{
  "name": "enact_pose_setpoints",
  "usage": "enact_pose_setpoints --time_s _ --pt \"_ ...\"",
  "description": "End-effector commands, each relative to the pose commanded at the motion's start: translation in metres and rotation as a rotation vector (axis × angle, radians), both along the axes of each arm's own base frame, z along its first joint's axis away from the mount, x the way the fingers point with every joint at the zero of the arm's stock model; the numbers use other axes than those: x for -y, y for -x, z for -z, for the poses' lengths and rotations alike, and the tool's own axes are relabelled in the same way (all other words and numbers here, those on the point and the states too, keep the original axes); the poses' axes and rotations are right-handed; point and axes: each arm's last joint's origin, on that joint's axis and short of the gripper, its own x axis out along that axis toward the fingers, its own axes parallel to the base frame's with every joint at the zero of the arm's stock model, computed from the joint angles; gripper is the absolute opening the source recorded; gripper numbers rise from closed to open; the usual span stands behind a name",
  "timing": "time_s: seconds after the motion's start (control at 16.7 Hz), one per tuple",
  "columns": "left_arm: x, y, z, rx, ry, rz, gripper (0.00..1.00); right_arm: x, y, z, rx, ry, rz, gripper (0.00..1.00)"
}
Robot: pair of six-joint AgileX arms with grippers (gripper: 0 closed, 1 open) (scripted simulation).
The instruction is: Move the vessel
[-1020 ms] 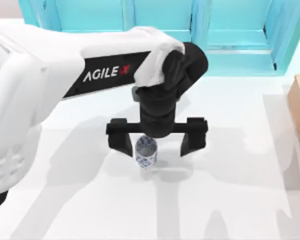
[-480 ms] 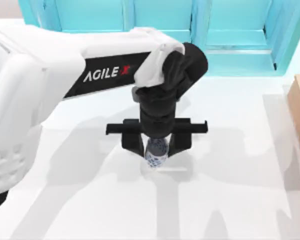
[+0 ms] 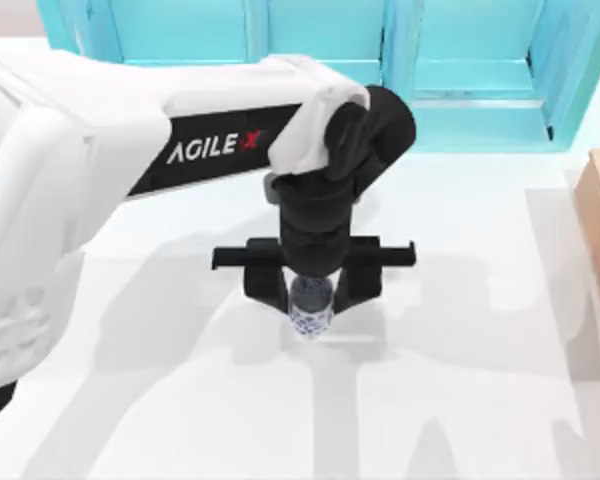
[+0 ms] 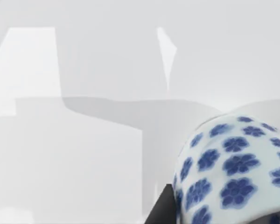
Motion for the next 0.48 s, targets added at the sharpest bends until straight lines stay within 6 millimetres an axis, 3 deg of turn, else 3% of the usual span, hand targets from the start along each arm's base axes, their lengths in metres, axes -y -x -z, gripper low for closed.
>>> enact_pose_setpoints --time_s 0.36,0.48 --pt "-0.001 0.0 -0.001 0.001 0.0 0.001 0.0 0.0 0.0 0.0 0.0 0.0 0.0 1.0" --pt "-0.013 -0.006 -0.004 0.0 -0.001 0.002 0.0 0.0 0.0 0.0 0.0 0.0 0.0 1.0"
